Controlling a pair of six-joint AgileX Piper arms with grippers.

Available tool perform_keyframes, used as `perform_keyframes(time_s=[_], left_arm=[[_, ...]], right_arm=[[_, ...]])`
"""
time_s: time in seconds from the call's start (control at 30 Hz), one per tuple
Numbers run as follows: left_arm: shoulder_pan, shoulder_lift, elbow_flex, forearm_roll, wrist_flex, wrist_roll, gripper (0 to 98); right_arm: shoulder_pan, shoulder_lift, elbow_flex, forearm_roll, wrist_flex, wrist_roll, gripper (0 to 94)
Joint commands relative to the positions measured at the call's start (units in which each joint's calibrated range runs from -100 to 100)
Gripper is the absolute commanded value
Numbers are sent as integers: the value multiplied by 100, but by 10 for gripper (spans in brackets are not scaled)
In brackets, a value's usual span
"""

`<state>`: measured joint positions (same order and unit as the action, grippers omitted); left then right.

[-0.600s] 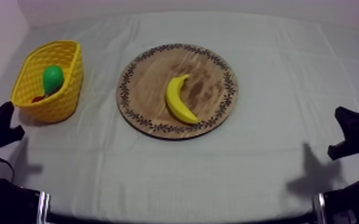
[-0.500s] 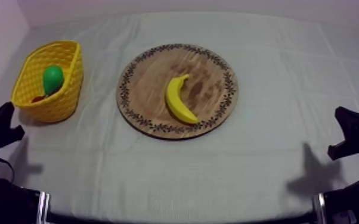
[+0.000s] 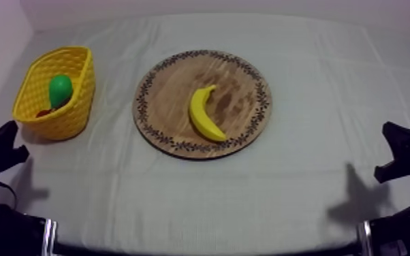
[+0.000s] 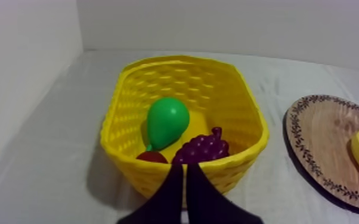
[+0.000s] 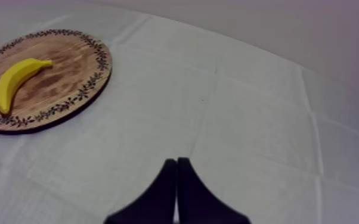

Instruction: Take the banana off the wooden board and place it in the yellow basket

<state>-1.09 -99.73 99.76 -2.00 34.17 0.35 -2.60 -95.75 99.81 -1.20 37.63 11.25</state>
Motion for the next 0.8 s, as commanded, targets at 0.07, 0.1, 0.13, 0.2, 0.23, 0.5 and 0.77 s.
perform_keyframes(time_s=[0.07, 0.1, 0.13, 0.2, 0.23, 0.5, 0.77], left_arm=[[-3, -2, -9, -3, 10, 8, 0], [-3, -2, -9, -3, 15, 9, 0], [-3, -2, -16, -3, 34, 10, 0], [-3, -2, -24, -3, 67, 5, 0], [-3, -2, -29, -4, 77, 2, 0], [30, -2, -99, -109, 106, 51, 0], [150, 396, -424, -425, 113, 346, 0]], right_arm=[[0, 0, -3, 1, 3, 1, 3], [0, 0, -3, 1, 3, 1, 3], [0, 0, -3, 1, 3, 1, 3], [0, 0, -3, 1, 3, 1, 3], [0, 0, -3, 1, 3, 1, 3], [0, 0, -3, 1, 3, 1, 3], [0, 0, -3, 1, 3, 1, 3]])
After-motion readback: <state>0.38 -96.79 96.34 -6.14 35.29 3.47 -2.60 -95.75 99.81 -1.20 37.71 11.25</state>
